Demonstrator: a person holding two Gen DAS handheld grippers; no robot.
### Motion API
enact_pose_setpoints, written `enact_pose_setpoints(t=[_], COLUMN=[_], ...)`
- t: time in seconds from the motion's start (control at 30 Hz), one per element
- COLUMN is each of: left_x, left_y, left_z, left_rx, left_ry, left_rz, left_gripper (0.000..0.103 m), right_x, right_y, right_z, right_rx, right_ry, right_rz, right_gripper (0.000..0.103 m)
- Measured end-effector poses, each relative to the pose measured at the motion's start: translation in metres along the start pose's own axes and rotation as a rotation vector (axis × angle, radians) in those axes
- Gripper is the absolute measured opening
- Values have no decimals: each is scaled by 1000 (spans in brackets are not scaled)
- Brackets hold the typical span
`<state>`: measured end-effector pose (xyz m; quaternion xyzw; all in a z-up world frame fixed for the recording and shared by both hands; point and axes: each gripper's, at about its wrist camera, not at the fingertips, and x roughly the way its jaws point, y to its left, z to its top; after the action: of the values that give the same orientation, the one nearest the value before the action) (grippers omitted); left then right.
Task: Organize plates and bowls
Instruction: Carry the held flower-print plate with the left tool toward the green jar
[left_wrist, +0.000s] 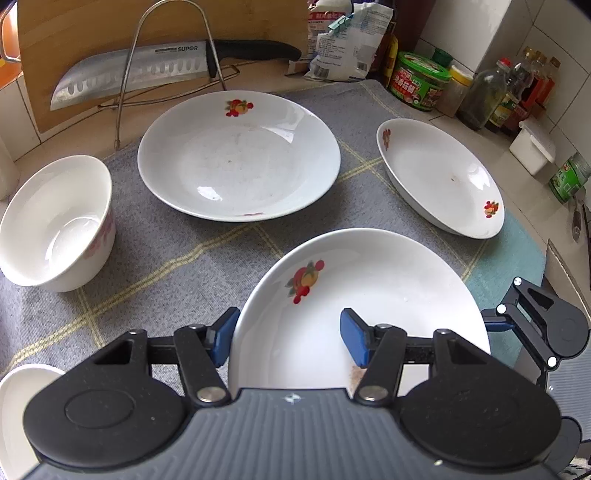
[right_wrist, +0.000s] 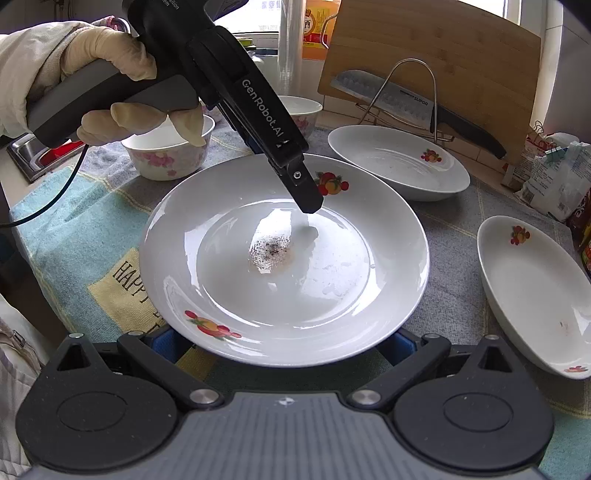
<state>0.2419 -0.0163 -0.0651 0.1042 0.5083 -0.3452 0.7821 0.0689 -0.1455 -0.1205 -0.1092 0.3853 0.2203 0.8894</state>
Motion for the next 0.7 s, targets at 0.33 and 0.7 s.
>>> enact_pose_setpoints(t=[0.33,0.7], left_x=[-3,-4], left_y=[-5,-14], left_z=[6,15], left_rx=[-12,-46], left_ry=[-24,-44], left_rz=[5,37], left_gripper=[58,58], right_x=[-7,-11], right_y=[-7,-23], right_z=[3,6], right_rx=[-12,-39], right_ry=[3,-4], right_rz=[2,25], right_gripper=[103,103])
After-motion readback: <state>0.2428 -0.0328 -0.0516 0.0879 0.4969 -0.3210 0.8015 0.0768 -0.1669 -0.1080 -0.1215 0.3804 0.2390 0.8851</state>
